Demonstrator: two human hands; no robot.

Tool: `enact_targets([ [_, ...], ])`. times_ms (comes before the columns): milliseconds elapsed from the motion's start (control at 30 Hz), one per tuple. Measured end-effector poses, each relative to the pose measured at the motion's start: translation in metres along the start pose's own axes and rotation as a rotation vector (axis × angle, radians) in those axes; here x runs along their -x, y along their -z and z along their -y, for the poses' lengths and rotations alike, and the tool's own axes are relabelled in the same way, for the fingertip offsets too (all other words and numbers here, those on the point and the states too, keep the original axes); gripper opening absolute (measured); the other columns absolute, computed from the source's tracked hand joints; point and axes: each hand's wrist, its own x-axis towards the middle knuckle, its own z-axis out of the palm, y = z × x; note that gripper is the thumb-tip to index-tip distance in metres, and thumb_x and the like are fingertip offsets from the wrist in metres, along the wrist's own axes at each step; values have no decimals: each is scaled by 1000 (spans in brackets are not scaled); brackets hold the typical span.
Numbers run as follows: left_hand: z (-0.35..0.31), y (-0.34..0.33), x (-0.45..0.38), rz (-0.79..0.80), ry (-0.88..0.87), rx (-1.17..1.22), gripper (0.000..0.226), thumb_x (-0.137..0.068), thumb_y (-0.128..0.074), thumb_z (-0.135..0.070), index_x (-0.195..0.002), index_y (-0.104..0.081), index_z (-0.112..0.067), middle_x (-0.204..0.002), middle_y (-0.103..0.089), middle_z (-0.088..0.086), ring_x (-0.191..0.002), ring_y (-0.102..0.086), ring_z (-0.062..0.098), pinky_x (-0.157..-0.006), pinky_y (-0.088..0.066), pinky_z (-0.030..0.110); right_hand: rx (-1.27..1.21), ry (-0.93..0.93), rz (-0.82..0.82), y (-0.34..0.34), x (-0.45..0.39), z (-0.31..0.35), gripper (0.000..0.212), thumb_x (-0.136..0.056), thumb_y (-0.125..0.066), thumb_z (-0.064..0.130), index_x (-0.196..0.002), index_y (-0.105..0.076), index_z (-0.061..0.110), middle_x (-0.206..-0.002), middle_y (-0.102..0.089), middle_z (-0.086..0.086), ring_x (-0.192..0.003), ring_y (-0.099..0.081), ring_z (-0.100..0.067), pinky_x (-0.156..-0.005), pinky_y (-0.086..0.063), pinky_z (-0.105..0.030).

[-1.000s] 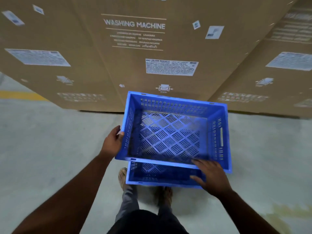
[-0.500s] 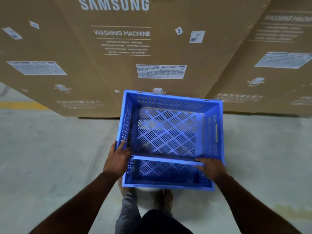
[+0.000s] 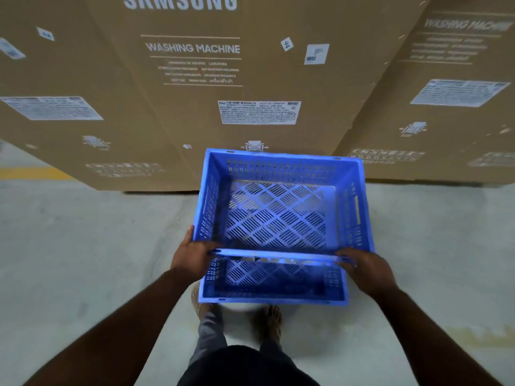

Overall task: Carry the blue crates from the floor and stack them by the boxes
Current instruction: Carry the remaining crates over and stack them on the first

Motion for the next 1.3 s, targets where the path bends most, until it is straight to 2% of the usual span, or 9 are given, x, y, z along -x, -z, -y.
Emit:
enact_targets([
  [167, 4, -29, 15, 133, 65, 56, 30, -74, -63, -25, -99, -75, -35, -80, -76, -6, -85, -73, 19, -117, -15, 38, -33, 80, 115, -6, -8, 6, 27, -86, -65, 40, -111, -73, 36, -110, -76, 4, -101, -72, -22, -85, -56, -34],
  [433, 37, -8, 7, 87, -1, -8, 16, -73, -73, -34, -89, -75, -33, -74, -75, -7, -83, -74, 18, -117, -6, 26, -69, 85, 156, -14, 1, 27, 39, -81, -63, 53, -114, -72, 36, -106, -76, 6, -97, -72, -20, -81, -55, -32],
  [600, 23, -10, 25, 126, 69, 32, 36, -66, -89, -33, -98, -75, -40, -93, -77, -11, -120, -62, 29, -91, -49, 25, 215, 83, 528, -27, -12, 31, 49, -94, -47, 47, -142, -52, 39, -142, -59, 3, -129, -56, -22, -106, -42, -32],
  [667, 26, -14, 23, 180, 144, 46, 35, -63, -91, -26, -93, -77, -37, -89, -77, -2, -116, -63, 37, -84, -55, 31, 227, 62, 469, -21, -9, 36, 42, -95, -55, 43, -137, -56, 41, -135, -64, 3, -122, -61, -23, -100, -47, -34],
  [767, 30, -18, 4, 161, 125, 31, 26, -74, -80, -18, -97, -75, -27, -88, -75, 3, -97, -71, 33, -116, -27, 30, 78, -16, 126, -10, -6, 29, 33, -85, -73, 40, -119, -71, 36, -112, -75, -1, -101, -71, -27, -83, -55, -36],
  [833, 22, -30, 4, 203, -49, -8, 28, -76, -72, -19, -103, -73, -22, -105, -74, 3, -107, -69, 29, -120, -1, 34, 152, -93, 219, -4, -7, 26, 36, -87, -69, 44, -123, -68, 36, -118, -73, -1, -108, -69, -25, -88, -52, -34],
  [1000, 10, -45, 20, 246, -30, 128, 57, -60, -79, -4, -111, -66, -27, -108, -73, -8, -117, -64, 16, -120, 8, 37, 312, -146, 274, 5, -12, 36, 38, -85, -64, 54, -121, -64, 41, -118, -71, 4, -110, -67, -22, -90, -52, -33],
  [1133, 25, -43, 23, 191, -61, 181, 35, -77, -63, -21, -112, -67, -26, -102, -74, -9, -105, -68, 9, -121, 2, 38, 222, -62, 100, 0, -2, 23, 29, -79, -74, 43, -105, -71, 32, -94, -76, -3, -88, -72, -29, -74, -55, -36],
  [1300, -5, -25, 36, 10, -151, 126, 29, -83, -51, -28, -100, -74, -24, -89, -77, -9, -93, -72, 19, -105, -31, 26, 276, -35, 233, 3, -13, 20, 36, -84, -68, 45, -119, -69, 36, -113, -74, 0, -107, -68, -26, -91, -53, -36],
])
